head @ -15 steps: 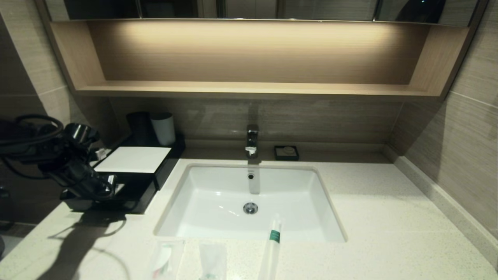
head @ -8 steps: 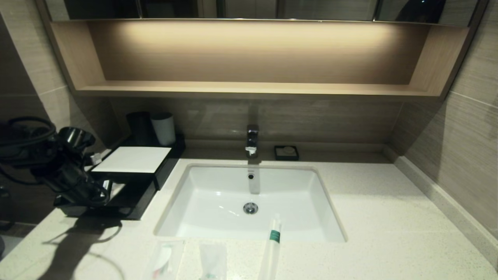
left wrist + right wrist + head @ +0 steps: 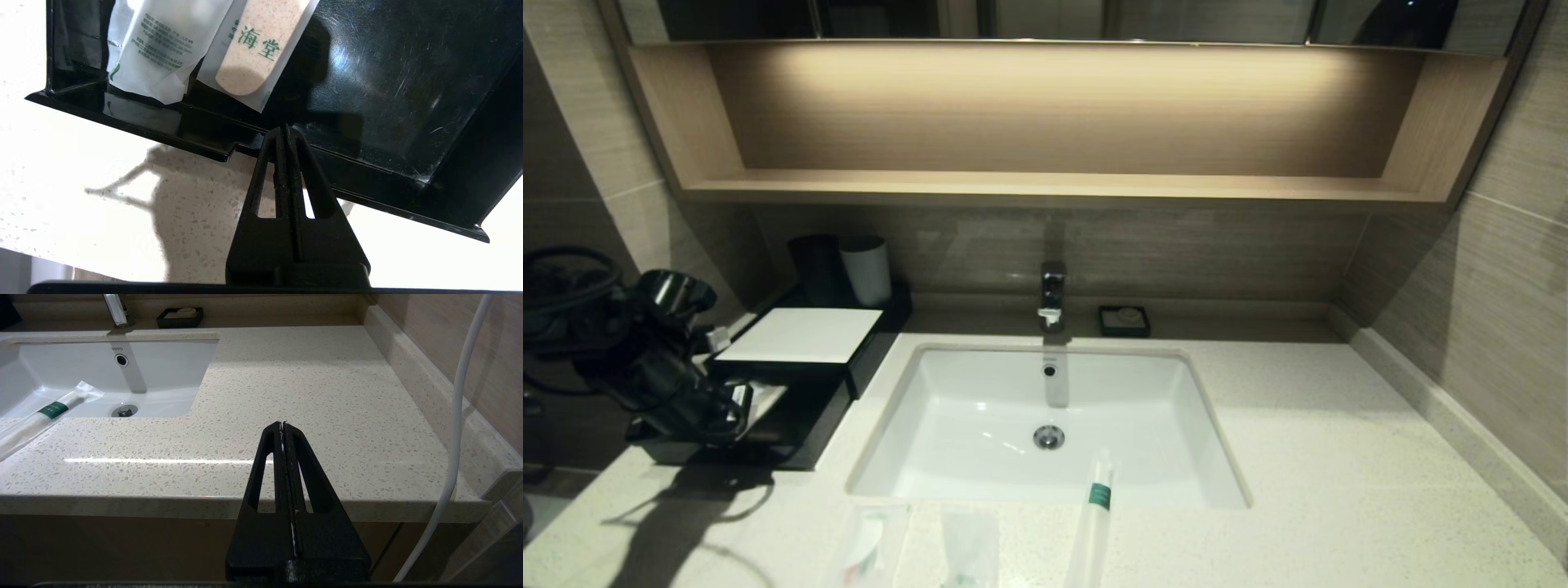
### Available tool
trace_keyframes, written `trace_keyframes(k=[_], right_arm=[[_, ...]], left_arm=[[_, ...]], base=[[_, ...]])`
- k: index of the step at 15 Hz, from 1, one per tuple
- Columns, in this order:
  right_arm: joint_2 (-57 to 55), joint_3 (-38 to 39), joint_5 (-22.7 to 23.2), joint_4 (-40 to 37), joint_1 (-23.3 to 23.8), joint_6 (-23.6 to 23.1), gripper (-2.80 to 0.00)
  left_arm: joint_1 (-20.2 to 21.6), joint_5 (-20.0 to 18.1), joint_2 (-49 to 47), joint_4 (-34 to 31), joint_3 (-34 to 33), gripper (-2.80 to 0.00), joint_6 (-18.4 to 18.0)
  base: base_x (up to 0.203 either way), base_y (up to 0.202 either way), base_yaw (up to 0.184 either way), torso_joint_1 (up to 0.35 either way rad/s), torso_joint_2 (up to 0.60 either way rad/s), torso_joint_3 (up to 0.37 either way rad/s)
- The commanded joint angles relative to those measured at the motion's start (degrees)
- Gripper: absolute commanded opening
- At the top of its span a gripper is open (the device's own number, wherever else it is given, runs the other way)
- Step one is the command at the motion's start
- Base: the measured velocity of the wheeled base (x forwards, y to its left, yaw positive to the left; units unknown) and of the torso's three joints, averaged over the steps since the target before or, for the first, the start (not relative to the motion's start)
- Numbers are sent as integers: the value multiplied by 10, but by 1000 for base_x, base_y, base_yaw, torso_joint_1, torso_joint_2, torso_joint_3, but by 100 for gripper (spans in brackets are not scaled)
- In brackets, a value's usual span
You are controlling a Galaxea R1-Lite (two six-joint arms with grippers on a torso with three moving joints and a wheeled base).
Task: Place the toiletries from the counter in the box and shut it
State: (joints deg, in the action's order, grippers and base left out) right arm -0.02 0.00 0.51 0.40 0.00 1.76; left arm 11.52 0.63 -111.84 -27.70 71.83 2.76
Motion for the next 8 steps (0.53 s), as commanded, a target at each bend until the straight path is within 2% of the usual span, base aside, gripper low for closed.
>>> trace_keyframes(k=[1,8], right_arm=[[-1,0,0,0,0,0,-280],[-1,0,0,0,0,0,-280]], left_arm=[[1,1,7,-1,-5,-280,1],[4,-1,33,9,26,-280,7]], base=[[0,0,0,0,0,0],[0,0,0,0,0,0]])
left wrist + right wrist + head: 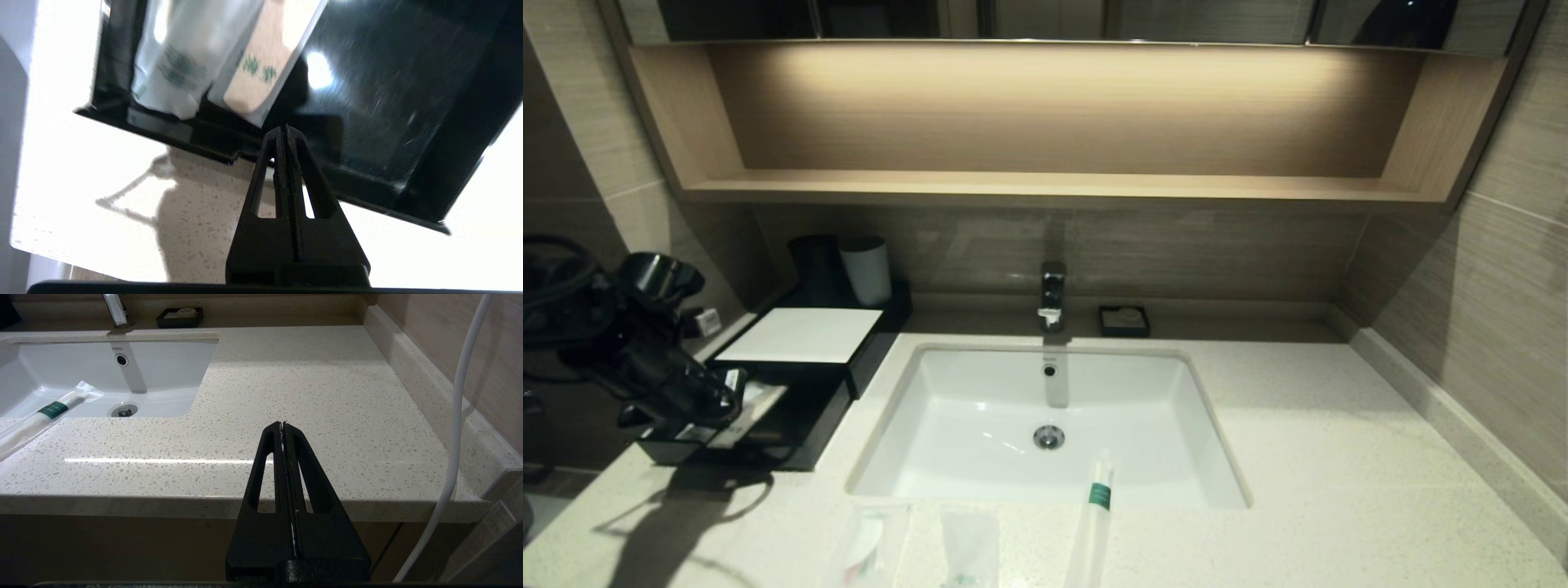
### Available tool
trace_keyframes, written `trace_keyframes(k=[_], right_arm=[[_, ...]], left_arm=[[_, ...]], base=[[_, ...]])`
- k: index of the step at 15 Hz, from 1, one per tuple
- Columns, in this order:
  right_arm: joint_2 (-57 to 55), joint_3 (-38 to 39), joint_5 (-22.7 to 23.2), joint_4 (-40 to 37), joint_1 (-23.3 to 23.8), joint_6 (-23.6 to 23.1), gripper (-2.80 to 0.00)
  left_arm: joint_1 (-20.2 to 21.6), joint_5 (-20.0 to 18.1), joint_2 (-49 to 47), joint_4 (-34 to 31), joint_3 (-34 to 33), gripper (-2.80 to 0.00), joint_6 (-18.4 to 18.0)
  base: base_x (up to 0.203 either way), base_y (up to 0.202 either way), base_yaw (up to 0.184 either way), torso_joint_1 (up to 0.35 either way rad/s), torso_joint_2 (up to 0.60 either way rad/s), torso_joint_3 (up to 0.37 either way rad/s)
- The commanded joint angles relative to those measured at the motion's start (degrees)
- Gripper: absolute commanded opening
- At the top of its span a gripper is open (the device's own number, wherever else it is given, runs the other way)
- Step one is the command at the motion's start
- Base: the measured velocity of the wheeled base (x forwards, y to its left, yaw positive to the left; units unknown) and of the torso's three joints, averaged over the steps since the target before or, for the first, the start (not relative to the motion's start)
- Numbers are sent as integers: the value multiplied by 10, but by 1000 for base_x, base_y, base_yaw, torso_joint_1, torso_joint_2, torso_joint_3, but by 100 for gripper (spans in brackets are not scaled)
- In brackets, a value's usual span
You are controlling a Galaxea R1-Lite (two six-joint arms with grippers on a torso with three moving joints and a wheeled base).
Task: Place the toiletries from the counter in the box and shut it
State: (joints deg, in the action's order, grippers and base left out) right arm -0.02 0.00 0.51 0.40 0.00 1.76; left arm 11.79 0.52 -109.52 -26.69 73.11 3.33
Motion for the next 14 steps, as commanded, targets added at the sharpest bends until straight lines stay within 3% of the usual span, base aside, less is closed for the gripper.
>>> trace_keyframes(k=[1,7,10,14], right_arm=[[-1,0,0,0,0,0,-280],[-1,0,0,0,0,0,-280],[-1,0,0,0,0,0,-280],[-1,0,0,0,0,0,-280]], left_arm=[[2,0,16,-1,22,-280,6],[-12,-14,109,-8,21,-280,19],[-52,-22,169,-10,4,-280,37],[-137,-22,258,-10,-55,-280,49]], base=[[0,0,0,0,0,0],[0,0,0,0,0,0],[0,0,0,0,0,0],[0,0,0,0,0,0]])
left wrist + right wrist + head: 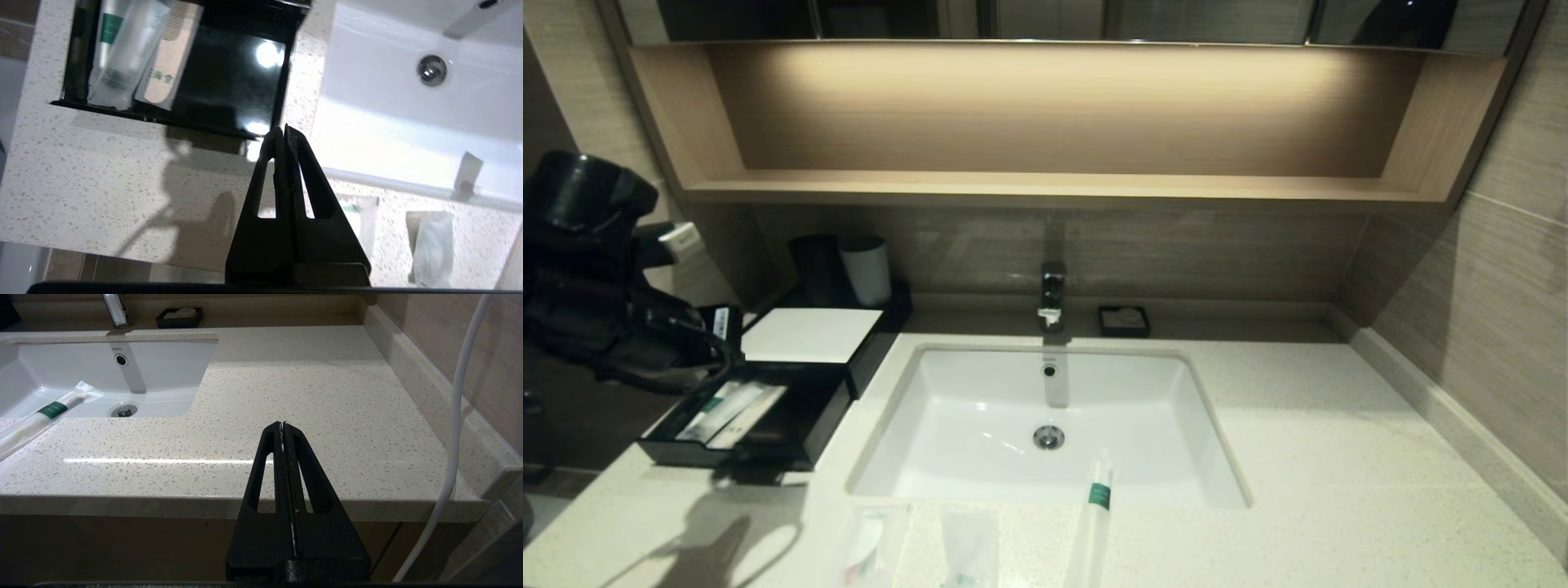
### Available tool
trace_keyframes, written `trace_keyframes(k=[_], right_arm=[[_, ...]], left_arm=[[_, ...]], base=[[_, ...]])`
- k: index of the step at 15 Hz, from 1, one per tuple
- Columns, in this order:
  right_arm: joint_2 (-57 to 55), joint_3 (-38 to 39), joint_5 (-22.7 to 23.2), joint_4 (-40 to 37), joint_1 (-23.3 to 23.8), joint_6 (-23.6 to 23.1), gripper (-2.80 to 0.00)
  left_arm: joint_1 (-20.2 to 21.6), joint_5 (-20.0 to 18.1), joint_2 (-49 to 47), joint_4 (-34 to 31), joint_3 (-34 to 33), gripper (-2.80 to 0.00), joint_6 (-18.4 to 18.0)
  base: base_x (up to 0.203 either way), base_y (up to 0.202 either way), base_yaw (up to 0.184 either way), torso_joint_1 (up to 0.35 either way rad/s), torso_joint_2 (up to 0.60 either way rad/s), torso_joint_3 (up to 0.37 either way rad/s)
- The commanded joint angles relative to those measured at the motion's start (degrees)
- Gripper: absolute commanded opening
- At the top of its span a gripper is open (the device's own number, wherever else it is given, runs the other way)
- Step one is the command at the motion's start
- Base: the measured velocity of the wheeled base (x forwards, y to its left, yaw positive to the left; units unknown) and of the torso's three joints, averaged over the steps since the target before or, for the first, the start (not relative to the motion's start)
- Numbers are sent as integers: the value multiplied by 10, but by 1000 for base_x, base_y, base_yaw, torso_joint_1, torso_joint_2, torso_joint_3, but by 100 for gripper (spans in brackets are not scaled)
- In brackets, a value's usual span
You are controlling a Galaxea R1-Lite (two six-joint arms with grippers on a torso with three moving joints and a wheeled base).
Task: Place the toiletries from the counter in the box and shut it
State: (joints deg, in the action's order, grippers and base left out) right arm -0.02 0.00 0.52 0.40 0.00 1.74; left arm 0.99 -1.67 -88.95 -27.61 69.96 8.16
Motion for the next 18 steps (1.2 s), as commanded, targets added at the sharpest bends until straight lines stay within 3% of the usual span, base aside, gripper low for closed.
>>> trace_keyframes(k=[1,6,13,18], right_arm=[[-1,0,0,0,0,0,-280],[-1,0,0,0,0,0,-280],[-1,0,0,0,0,0,-280],[-1,0,0,0,0,0,-280]], left_arm=[[-52,0,75,-1,-44,-280,1],[-132,4,148,-49,-86,-280,7],[-245,5,141,-66,-86,-280,72],[-274,2,100,-57,-81,-280,74]], base=[[0,0,0,0,0,0],[0,0,0,0,0,0],[0,0,0,0,0,0],[0,0,0,0,0,0]])
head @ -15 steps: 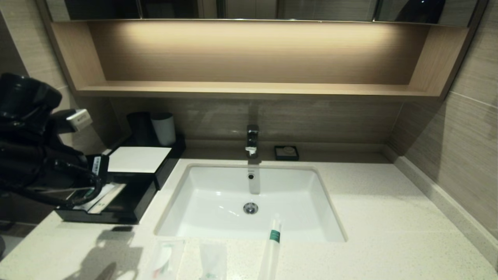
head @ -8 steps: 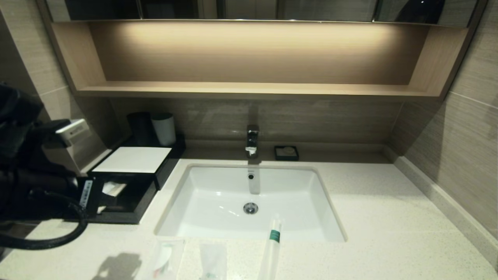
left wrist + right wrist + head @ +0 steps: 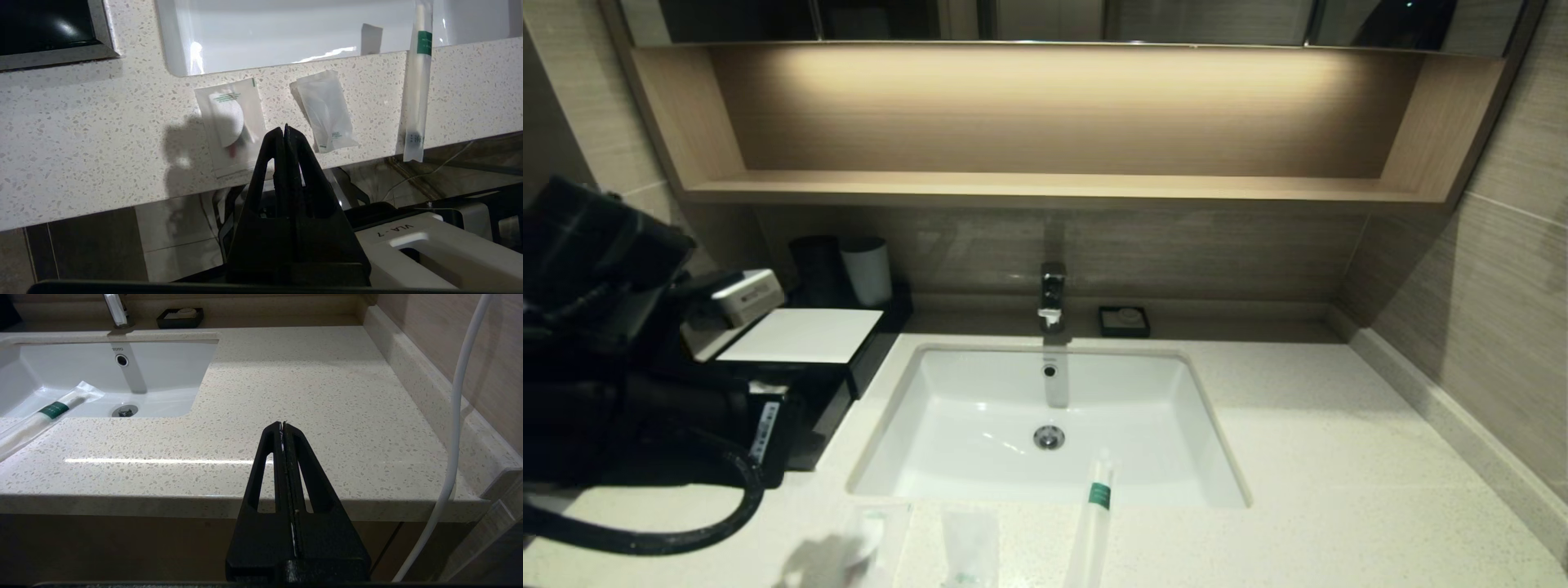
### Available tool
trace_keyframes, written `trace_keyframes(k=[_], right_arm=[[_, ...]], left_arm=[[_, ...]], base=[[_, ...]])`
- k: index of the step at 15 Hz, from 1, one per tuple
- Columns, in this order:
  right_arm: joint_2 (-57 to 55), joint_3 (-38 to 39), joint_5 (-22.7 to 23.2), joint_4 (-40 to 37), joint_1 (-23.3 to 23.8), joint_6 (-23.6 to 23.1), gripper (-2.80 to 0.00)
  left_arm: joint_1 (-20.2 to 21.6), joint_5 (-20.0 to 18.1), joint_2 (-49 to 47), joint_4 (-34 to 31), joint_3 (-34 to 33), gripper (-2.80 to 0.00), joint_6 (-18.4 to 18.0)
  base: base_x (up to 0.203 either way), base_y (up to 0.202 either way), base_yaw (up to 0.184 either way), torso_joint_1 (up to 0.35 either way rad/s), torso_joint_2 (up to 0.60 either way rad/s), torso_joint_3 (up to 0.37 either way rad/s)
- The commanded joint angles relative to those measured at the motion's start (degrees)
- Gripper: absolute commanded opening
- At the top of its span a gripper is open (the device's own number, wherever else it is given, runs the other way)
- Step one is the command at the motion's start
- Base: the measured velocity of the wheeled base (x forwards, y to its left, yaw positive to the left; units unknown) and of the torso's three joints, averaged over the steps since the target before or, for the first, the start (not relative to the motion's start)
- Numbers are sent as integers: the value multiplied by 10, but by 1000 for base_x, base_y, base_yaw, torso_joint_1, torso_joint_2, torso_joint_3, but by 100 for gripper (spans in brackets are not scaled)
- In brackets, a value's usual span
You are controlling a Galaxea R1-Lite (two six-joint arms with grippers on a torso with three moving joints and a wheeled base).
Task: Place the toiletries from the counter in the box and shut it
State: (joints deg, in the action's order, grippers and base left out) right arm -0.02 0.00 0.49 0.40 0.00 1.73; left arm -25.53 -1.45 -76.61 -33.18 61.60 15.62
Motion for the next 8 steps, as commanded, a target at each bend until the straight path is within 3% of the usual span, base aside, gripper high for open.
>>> trace_keyframes(k=[1,4,8], right_arm=[[-1,0,0,0,0,0,-280],[-1,0,0,0,0,0,-280],[-1,0,0,-1,0,0,-280]], left_arm=[[-11,-2,-37,-1,4,-280,-3],[-23,-4,-74,28,6,-280,-3],[-31,-54,-101,44,15,-280,-1]], base=[[0,0,0,0,0,0],[0,0,0,0,0,0],[0,0,0,0,0,0]])
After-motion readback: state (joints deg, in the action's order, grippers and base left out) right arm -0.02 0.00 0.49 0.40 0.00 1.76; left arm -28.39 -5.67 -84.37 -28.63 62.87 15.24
